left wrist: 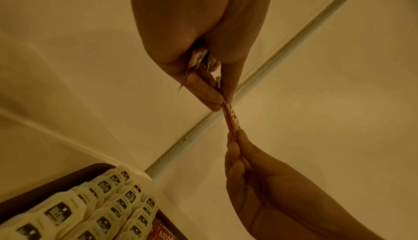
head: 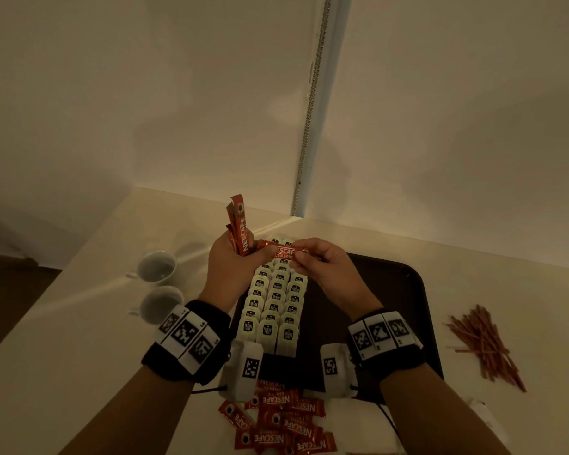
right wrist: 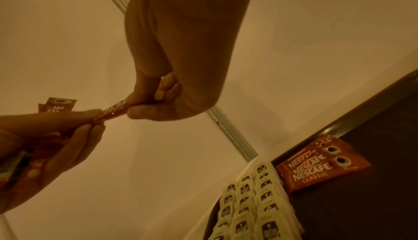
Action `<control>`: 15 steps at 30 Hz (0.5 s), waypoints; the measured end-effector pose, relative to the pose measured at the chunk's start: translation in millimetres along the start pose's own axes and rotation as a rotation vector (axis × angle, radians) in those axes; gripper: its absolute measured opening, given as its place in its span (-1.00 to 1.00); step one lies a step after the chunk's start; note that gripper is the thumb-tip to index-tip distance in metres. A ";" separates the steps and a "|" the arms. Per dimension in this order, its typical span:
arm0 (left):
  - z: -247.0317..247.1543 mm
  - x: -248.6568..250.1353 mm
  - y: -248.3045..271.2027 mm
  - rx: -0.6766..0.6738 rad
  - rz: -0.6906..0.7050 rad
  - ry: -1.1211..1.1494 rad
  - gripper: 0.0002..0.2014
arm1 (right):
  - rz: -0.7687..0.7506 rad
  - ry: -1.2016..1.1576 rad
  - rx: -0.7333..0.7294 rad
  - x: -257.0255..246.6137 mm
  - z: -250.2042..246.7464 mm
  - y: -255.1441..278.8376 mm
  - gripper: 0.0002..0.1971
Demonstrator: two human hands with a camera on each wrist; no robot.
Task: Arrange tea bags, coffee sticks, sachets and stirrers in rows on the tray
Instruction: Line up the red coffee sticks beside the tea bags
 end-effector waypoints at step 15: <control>1.4 -28.3 -9.7 -0.132 -0.331 0.060 -0.83 | 0.040 0.646 0.337 25.4 -115.1 -40.9 -0.92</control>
Point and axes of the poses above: each hand's wrist, its own y-axis away from the middle knuckle, its own z-axis out of the palm, x = y × z, the point moved 1 cm from there along -y, towards the middle knuckle, and after that the axes turned 8 degrees about x, right-handed, at the moved point
